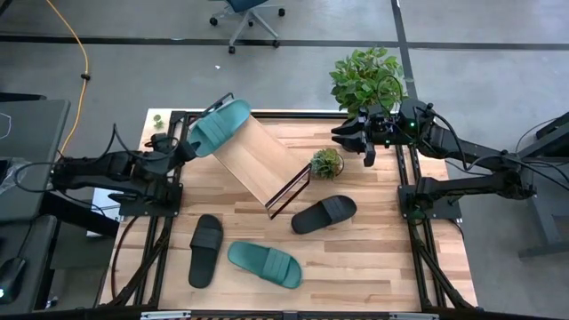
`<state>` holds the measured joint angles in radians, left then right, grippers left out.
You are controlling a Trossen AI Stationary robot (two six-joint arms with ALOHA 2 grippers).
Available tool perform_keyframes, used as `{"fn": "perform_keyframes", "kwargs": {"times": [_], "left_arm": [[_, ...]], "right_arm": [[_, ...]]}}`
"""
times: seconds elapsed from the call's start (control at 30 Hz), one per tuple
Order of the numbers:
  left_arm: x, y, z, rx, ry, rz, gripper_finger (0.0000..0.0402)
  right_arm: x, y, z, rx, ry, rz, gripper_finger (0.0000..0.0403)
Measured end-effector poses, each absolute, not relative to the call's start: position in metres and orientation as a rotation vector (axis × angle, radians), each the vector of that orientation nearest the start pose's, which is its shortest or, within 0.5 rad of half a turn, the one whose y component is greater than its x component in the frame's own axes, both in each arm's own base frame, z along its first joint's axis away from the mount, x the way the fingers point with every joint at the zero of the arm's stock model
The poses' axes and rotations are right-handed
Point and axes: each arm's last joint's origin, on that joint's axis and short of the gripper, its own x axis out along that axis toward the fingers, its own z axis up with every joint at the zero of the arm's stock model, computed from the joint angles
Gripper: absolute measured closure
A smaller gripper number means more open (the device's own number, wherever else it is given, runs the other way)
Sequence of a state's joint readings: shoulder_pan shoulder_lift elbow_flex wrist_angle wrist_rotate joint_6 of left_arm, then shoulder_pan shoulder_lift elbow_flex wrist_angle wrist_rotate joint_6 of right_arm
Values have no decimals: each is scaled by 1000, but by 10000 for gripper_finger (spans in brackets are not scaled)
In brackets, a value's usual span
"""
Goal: Pick and place slippers onto the shelf
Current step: Put the right green pair of slippers on the shelf
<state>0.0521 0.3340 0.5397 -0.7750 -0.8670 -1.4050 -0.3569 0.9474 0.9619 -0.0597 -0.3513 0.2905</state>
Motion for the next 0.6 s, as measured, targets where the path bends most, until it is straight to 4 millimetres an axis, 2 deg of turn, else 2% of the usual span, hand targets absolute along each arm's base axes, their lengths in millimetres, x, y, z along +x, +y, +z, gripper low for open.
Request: {"fn": "perform_keyframes", "kwargs": {"times": [0.2,0.6], "left_arm": [[60,25,250,-1049,-183,1085,376],[56,25,246,-1066,-165,1110,376]], "right_arm": [[195,-63,377,323,38,-15,284],[195,-63,378,331,36,-18,284]]}}
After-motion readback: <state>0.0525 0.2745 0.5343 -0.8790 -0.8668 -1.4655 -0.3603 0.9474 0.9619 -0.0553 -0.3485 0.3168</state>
